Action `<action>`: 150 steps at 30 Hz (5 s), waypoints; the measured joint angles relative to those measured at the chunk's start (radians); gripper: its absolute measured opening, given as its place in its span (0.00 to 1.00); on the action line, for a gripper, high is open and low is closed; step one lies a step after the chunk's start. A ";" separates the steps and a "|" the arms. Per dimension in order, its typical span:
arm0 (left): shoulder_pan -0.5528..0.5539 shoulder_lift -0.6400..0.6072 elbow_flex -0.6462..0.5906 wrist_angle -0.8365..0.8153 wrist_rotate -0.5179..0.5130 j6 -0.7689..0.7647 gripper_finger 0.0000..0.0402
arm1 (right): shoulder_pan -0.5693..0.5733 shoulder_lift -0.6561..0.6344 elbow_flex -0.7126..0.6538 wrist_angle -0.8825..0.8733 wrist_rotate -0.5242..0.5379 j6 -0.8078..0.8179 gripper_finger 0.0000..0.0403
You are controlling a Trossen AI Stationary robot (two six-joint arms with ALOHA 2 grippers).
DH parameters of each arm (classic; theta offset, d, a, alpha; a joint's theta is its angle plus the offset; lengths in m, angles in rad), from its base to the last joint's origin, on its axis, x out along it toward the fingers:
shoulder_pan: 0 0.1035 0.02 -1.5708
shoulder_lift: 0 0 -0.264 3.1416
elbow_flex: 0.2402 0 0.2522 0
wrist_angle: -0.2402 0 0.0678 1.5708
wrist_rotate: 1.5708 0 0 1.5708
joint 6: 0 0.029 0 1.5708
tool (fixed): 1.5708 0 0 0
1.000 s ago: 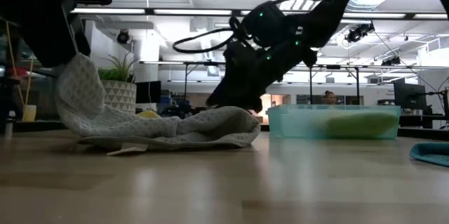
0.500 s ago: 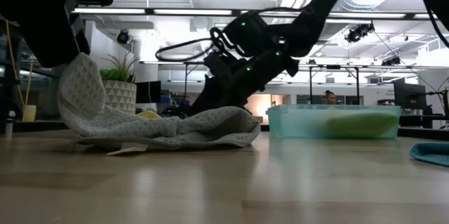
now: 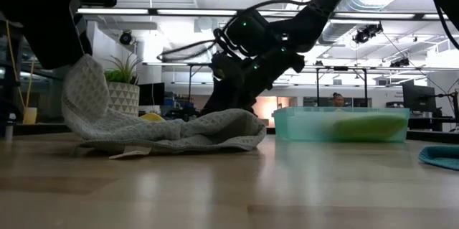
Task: Fold microfiber towels
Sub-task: Fold the gray towel
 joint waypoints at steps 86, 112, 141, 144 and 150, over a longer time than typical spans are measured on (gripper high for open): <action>0.956 -0.175 0.923 -0.815 0.102 1.098 0.00 | -0.068 -0.925 0.339 -0.935 0.424 -0.132 0.00; 0.057 -0.304 0.421 -0.744 0.181 0.108 0.00 | 0.664 -0.799 -0.209 -0.529 0.518 0.684 0.00; -0.049 -0.375 -0.051 -0.390 -0.176 -0.274 0.00 | 0.454 -0.671 -0.304 -0.499 0.442 0.654 0.00; 0.026 -0.383 -0.080 -0.433 -0.193 -0.227 0.00 | 0.382 -0.656 -0.304 -0.518 0.448 0.600 0.00; 0.133 -0.349 -0.188 -0.375 -0.168 -0.193 0.00 | 0.271 -0.590 -0.304 -0.518 0.479 0.551 0.00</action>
